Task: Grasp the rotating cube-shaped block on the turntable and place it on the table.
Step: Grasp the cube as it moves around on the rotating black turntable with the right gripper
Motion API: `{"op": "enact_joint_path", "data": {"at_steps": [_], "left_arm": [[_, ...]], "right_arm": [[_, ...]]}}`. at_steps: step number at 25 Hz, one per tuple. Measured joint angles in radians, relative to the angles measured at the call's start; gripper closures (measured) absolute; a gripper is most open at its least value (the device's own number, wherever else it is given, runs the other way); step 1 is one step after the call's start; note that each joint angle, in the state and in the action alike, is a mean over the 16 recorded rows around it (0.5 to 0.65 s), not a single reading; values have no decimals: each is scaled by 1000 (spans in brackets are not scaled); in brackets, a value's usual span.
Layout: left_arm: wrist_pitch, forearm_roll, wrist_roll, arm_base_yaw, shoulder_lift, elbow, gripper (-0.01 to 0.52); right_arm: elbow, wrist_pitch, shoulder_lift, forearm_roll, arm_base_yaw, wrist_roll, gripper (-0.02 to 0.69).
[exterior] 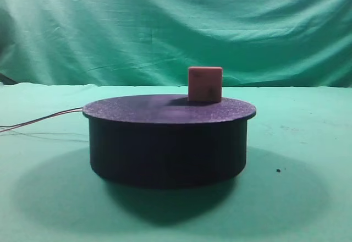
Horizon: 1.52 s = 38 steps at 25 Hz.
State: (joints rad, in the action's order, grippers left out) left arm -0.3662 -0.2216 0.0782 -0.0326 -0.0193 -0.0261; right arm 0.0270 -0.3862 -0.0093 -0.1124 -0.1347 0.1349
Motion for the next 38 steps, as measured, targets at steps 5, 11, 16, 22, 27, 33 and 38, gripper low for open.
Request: {"op": "enact_joint_path", "data": {"at_steps": [5, 11, 16, 22, 27, 33, 38], "left_arm": [[0, 0, 0, 0, 0, 0, 514], [0, 0, 0, 0, 0, 0, 514], [0, 0, 0, 0, 0, 0, 514], [0, 0, 0, 0, 0, 0, 514], [0, 0, 0, 0, 0, 0, 514], [0, 0, 0, 0, 0, 0, 514], [0, 0, 0, 0, 0, 0, 514]], "right_arm": [[0, 0, 0, 0, 0, 0, 617], [0, 1, 0, -3, 0, -2, 617], [1, 50, 0, -12, 0, 1, 617], [-5, 235, 0, -24, 0, 27, 617], [-80, 285, 34, -28, 0, 53, 617], [-233, 135, 169, -14, 0, 76, 617], [-358, -103, 326, 31, -12, 52, 617]]}}
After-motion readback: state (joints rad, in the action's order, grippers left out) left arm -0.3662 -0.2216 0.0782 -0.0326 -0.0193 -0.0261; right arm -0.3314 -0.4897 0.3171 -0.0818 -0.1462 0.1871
